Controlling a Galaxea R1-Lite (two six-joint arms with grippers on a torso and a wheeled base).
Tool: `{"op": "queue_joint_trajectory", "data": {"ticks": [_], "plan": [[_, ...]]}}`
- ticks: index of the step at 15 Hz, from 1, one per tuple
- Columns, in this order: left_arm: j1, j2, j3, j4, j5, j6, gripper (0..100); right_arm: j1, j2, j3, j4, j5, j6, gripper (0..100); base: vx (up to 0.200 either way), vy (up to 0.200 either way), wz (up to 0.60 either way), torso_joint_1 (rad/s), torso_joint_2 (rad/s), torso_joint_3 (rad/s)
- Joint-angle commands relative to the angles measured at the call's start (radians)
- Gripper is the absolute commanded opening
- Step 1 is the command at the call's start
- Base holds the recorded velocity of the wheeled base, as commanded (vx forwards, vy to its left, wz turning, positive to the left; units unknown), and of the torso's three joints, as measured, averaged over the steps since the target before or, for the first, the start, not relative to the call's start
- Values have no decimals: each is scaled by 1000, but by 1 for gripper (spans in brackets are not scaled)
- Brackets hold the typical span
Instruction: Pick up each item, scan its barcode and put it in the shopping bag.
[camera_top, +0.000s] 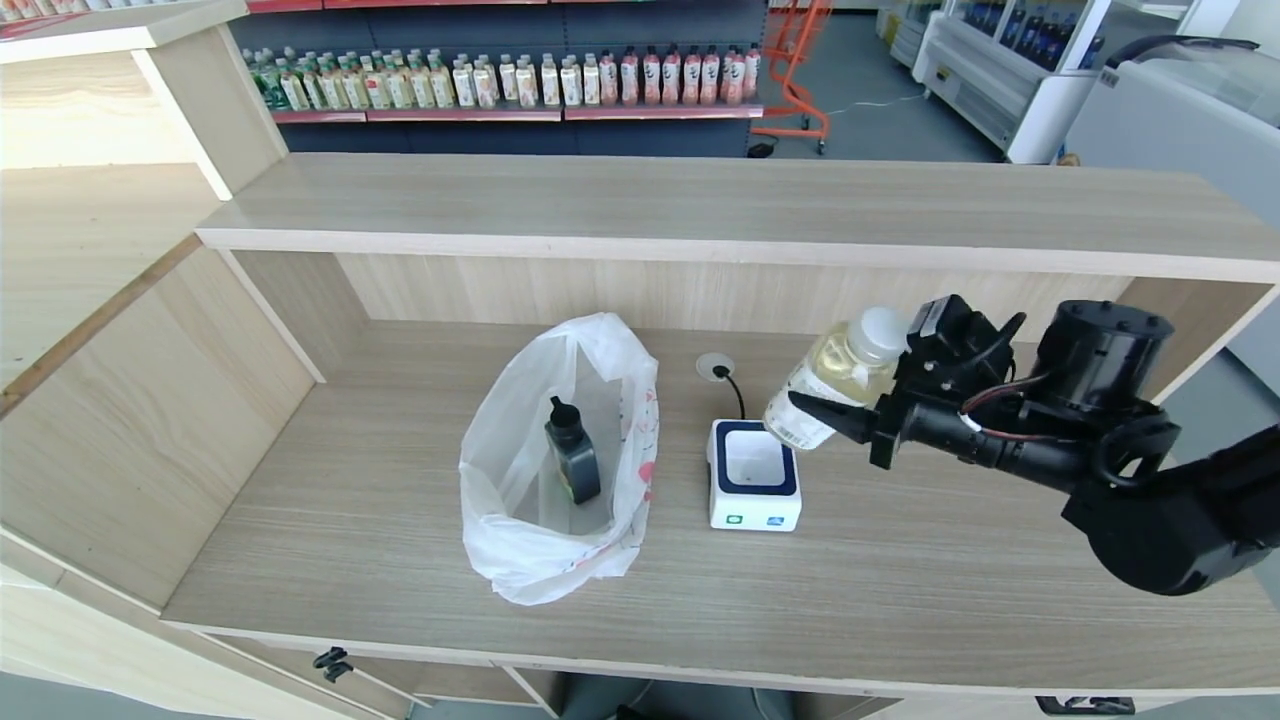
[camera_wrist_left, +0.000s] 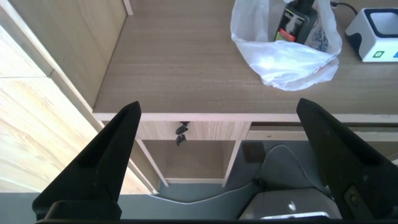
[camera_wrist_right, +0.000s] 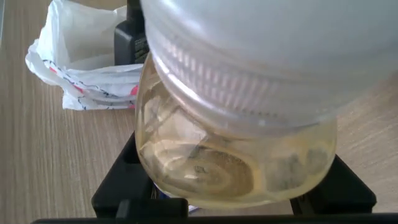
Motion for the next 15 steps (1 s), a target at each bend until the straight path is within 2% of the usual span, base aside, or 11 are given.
{"op": "queue_joint_trajectory", "data": {"ticks": [1, 2, 3, 4, 5, 6, 11, 15], "plan": [[0, 2, 0, 0, 0, 0, 100, 37, -153, 10, 46, -174, 175, 0, 0, 0, 0, 0, 0, 0], [0, 2, 0, 0, 0, 0, 100, 57, -153, -21, 89, -238, 229, 0, 0, 0, 0, 0, 0, 0], [0, 2, 0, 0, 0, 0, 100, 109, -101, -117, 164, -332, 325, 0, 0, 0, 0, 0, 0, 0], [0, 2, 0, 0, 0, 0, 100, 125, -78, -145, 169, -349, 353, 0, 0, 0, 0, 0, 0, 0], [0, 0, 0, 0, 0, 0, 100, 178, 7, -249, 173, -399, 431, 0, 0, 0, 0, 0, 0, 0], [0, 0, 0, 0, 0, 0, 100, 213, 70, -327, 180, -419, 451, 0, 0, 0, 0, 0, 0, 0], [0, 2, 0, 0, 0, 0, 100, 321, 309, -558, 186, -433, 491, 0, 0, 0, 0, 0, 0, 0], [0, 2, 2, 0, 0, 0, 100, 338, 415, -700, 262, -432, 491, 0, 0, 0, 0, 0, 0, 0]]}}
